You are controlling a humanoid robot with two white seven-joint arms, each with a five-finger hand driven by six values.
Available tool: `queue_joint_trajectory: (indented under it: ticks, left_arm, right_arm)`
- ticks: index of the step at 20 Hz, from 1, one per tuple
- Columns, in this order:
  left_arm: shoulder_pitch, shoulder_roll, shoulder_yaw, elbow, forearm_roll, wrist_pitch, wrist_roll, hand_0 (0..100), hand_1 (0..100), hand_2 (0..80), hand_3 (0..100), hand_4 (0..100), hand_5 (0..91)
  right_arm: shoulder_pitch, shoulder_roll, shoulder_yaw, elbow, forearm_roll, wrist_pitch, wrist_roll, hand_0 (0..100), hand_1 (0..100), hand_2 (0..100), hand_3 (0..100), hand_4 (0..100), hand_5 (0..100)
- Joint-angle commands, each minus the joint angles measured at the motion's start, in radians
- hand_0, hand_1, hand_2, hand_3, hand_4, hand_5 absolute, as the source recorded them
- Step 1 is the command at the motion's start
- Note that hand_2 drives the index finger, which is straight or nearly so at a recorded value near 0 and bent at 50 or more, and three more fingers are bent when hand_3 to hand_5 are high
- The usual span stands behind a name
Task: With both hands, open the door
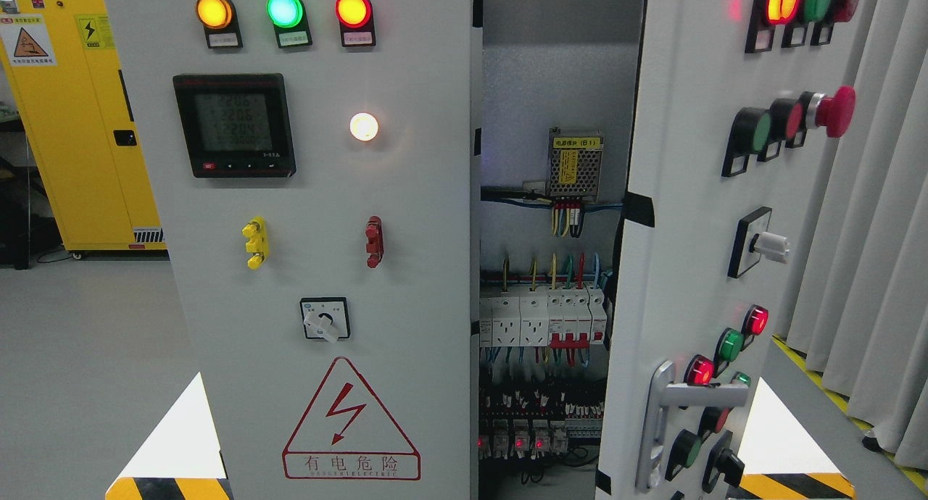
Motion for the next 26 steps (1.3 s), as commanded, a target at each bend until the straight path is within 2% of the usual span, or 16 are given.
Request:
queue_joint_trajectory:
  ticks: [1,4,8,12,15,19,21,23,26]
  left_arm:
    - [0.068,0.199,-0.039,-0.605,0.009,0.002,-0.021,12,56,0.0,0,0,0.0]
    - [0.095,0.275,-0.074,-0.831,0.011,0.012,-0.022,12,56,0.0,0,0,0.0]
    - [0.076,0.339,-0.099,-0.974,0.012,0.073,-0.025,12,56,0.0,0,0,0.0]
    - [-0.018,0.374,-0.1,-1.014,0.015,0.1,-0.027,12,56,0.0,0,0,0.0]
    - [-0.139,0.396,-0.117,-1.026,0.035,0.148,-0.027,12,56,0.0,0,0,0.0]
    - [-0.271,0.411,-0.146,-1.075,0.164,0.281,-0.027,12,56,0.0,0,0,0.0]
    - [-0.334,0.41,-0.145,-1.098,0.207,0.366,-0.027,12,56,0.0,0,0,0.0]
    - [-0.401,0.41,-0.143,-1.115,0.25,0.407,-0.027,12,56,0.0,0,0,0.0]
    - [-0.515,0.401,-0.137,-1.123,0.334,0.549,-0.027,12,56,0.0,0,0,0.0]
  right_arm:
    - [0.0,-0.004,0.026,0.006,-0.005,0.002,-0.001,0,50,4,0,0,0]
    - [0.0,-0.004,0.029,0.006,-0.005,0.002,0.0,0,50,4,0,0,0]
    - [0.0,-0.004,0.03,0.006,-0.005,0.002,-0.001,0,50,4,0,0,0]
    - [0.0,-0.006,0.032,0.006,-0.005,0.002,0.0,0,50,4,0,0,0]
    - [0.0,-0.006,0.033,0.006,-0.005,0.0,-0.001,0,50,4,0,0,0]
    - [0.0,-0.006,0.035,0.006,-0.005,0.0,0.0,0,50,4,0,0,0]
    - [0.0,-0.006,0.036,0.006,-0.005,0.0,0.0,0,50,4,0,0,0]
    - [0.0,-0.006,0.038,0.006,-0.005,0.0,0.0,0,50,4,0,0,0]
    - [0.0,-0.006,0.038,0.006,-0.005,0.0,-0.001,0,50,4,0,0,0]
